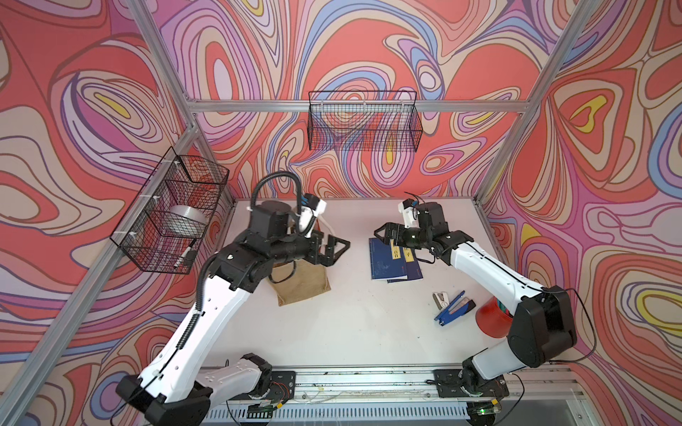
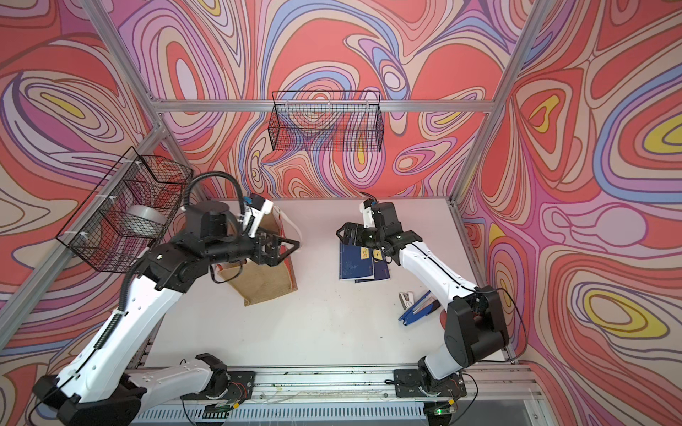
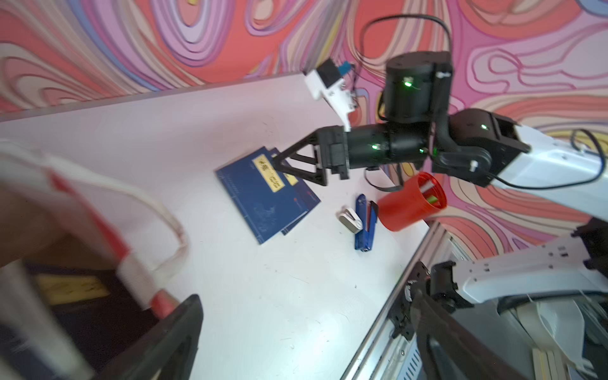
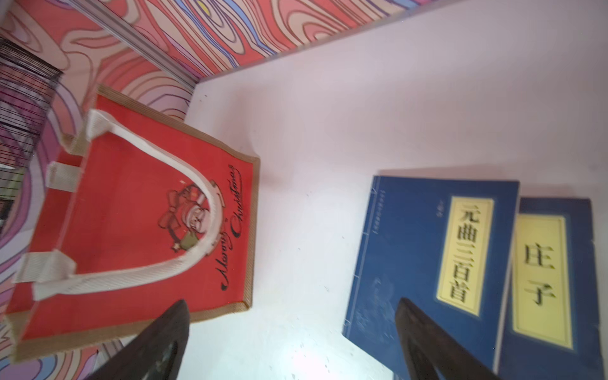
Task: Put the books into the canvas bag
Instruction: Pick up the book from the book.
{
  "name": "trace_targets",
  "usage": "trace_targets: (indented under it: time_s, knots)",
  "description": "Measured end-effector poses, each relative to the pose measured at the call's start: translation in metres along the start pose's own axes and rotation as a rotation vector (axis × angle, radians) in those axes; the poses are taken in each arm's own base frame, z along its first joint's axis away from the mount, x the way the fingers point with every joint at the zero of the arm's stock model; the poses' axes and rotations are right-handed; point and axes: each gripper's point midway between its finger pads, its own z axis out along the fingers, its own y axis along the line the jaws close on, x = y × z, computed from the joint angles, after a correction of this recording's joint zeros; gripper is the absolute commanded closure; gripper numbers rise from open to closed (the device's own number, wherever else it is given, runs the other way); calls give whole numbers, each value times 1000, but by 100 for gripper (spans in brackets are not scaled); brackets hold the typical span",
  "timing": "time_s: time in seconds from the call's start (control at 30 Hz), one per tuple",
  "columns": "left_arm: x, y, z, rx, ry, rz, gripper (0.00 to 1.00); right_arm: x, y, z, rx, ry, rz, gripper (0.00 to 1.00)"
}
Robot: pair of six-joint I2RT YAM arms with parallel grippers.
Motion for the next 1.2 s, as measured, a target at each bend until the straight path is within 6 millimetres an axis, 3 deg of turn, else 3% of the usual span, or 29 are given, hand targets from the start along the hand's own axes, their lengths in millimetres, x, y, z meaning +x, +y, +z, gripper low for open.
trace_targets:
  time_s: [0.1, 0.23, 0.37, 0.53, 0.63, 0.77, 0.9, 1.1, 1.2]
  knots:
    - [20, -12, 49, 52, 78, -7, 0, 26, -40, 3, 70, 47, 69, 2]
    - [46, -5, 121, 54, 174, -56, 0, 46, -84, 0, 134, 77, 160, 2]
    - [67, 21, 176, 0, 222, -112, 0, 41, -104, 0, 151, 56, 193, 2]
    - [91, 58, 223, -62, 263, -187, 0, 48, -117, 15, 143, 84, 211, 2]
    - [99, 85, 240, -97, 257, -249, 0, 53, -122, 25, 136, 112, 219, 2]
    - [103, 122, 247, -130, 234, -324, 0, 57, -127, 38, 127, 141, 225, 2]
    - [109, 145, 259, -110, 232, -375, 0, 59, -129, 44, 116, 152, 230, 2]
    - [130, 146, 275, -55, 280, -407, 0, 63, -130, 53, 99, 171, 236, 9]
    - [130, 142, 281, -20, 276, -424, 0, 62, -128, 58, 82, 167, 232, 12]
